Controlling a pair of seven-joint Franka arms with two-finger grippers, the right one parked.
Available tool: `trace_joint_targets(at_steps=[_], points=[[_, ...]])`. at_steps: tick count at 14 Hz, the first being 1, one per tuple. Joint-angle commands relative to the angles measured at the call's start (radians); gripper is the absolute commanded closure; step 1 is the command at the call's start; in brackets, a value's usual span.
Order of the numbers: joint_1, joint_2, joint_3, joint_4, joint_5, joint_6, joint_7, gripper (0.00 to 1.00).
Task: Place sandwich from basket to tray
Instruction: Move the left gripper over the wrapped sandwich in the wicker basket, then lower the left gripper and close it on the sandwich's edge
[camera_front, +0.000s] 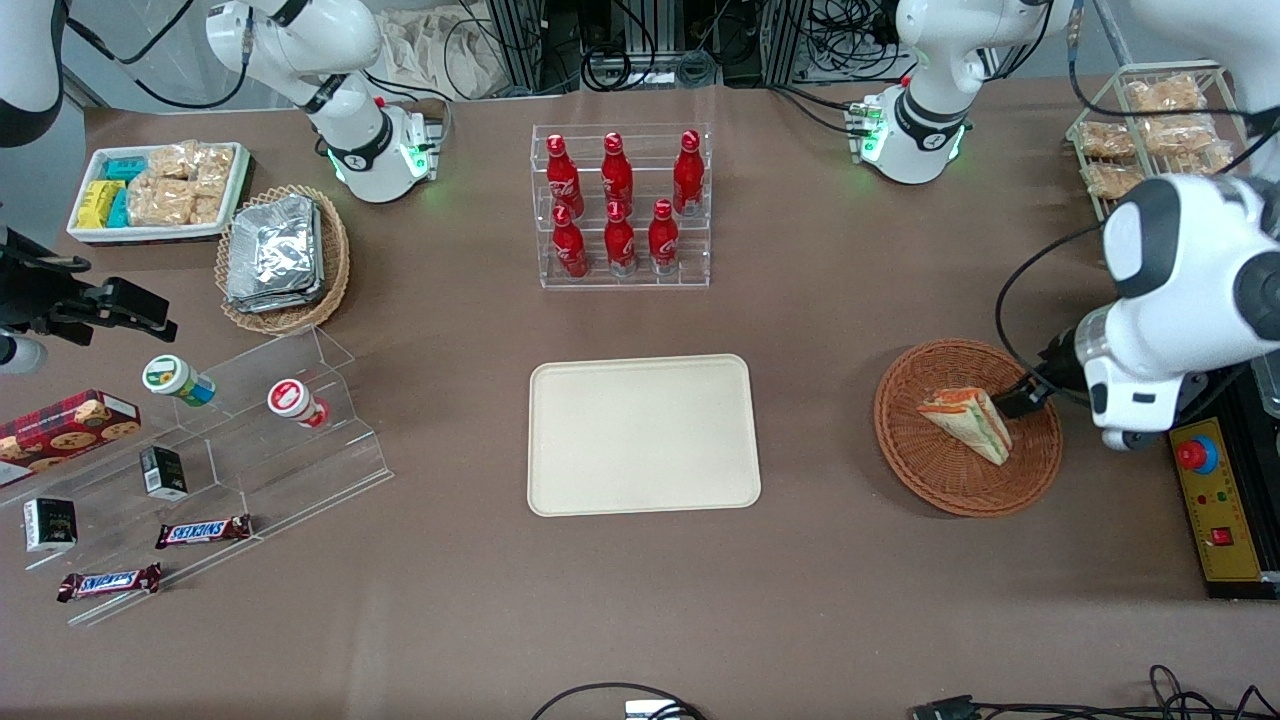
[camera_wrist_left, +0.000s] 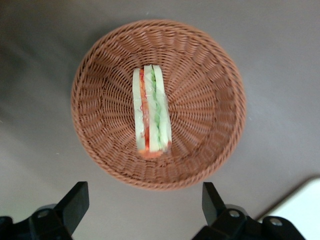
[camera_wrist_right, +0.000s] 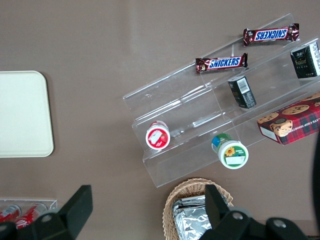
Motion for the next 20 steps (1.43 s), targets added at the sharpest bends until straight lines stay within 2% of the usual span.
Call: trace_joint_targets(at_steps=[1,3,6,8,14,17,18,20], points=[[0.014,0.061,-0.010,0.006,-0.004,0.024,-0.045,0.00],[0.015,0.093,-0.008,-0.008,-0.001,0.055,-0.055,0.00],[0.015,0.092,0.006,-0.120,0.001,0.185,-0.063,0.00],[0.015,0.098,0.006,-0.148,0.001,0.213,-0.063,0.00],[0.015,0.150,0.006,-0.142,0.009,0.239,-0.075,0.00],[0.014,0.171,0.006,-0.137,0.047,0.279,-0.104,0.00],[0.012,0.181,0.007,-0.137,0.050,0.297,-0.118,0.07],[0.012,0.179,0.006,-0.137,0.090,0.302,-0.123,0.65]])
